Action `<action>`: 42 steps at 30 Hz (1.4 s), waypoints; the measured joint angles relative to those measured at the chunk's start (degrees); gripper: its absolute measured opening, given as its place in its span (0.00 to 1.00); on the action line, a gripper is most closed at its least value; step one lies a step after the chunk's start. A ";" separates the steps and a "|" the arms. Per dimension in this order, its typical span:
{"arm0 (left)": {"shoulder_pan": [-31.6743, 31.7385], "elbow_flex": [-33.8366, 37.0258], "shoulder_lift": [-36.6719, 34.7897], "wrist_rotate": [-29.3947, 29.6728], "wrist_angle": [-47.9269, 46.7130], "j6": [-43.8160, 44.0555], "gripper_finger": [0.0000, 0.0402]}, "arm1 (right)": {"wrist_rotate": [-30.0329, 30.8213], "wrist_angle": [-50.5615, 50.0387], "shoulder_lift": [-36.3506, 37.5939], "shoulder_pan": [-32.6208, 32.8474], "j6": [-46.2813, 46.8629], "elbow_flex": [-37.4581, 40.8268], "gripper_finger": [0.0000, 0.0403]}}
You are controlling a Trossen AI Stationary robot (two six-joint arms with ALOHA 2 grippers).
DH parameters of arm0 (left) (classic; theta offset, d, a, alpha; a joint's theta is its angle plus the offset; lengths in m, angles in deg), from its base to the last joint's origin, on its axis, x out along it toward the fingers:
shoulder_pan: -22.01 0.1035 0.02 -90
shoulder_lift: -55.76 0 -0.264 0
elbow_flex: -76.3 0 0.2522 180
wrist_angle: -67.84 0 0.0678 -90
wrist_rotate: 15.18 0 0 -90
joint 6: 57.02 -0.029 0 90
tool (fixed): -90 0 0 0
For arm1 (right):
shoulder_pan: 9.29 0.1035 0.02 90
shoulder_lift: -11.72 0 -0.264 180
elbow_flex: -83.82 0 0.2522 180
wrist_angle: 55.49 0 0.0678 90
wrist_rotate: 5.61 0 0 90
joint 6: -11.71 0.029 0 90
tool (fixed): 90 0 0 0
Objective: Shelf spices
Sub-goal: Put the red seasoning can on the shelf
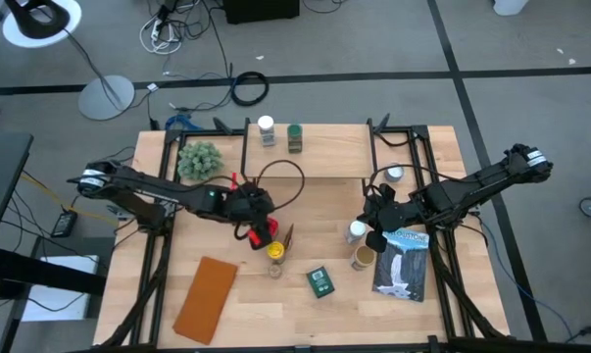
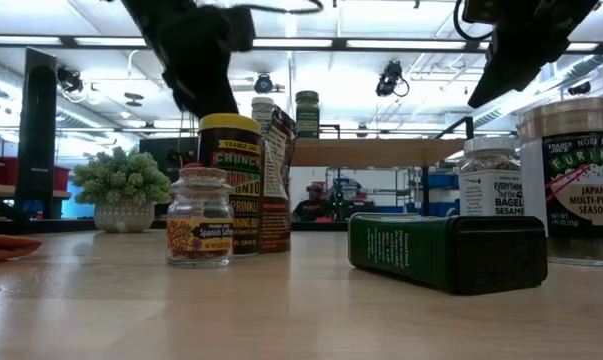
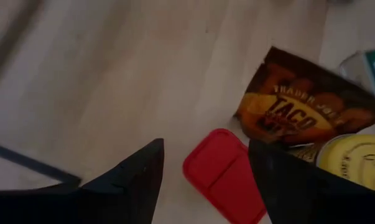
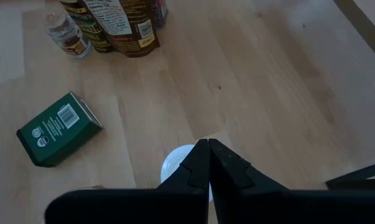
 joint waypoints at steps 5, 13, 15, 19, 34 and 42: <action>-1.08 -0.02 -3.68 0.41 -9.49 6.00 0.59 | 0.00 0.00 0.00 0.00 0.00 0.00 0.01; -3.42 2.56 -3.22 -2.72 -16.98 9.06 0.28 | 0.02 1.01 0.00 0.00 -0.21 0.00 0.01; -3.38 4.14 -3.22 -4.10 -14.64 8.98 0.12 | 0.03 1.80 0.00 0.00 -0.63 0.00 0.01; -2.76 8.42 -3.22 -4.06 -9.78 9.05 0.02 | 0.02 3.04 0.00 0.00 -0.91 0.00 0.00; 5.78 16.74 2.49 -10.14 19.76 0.24 0.00 | 0.00 7.50 0.00 0.00 -0.92 0.00 0.01; 8.53 10.83 14.23 -15.30 36.38 -3.58 0.00 | 0.02 11.36 0.01 -0.02 -2.40 0.00 0.00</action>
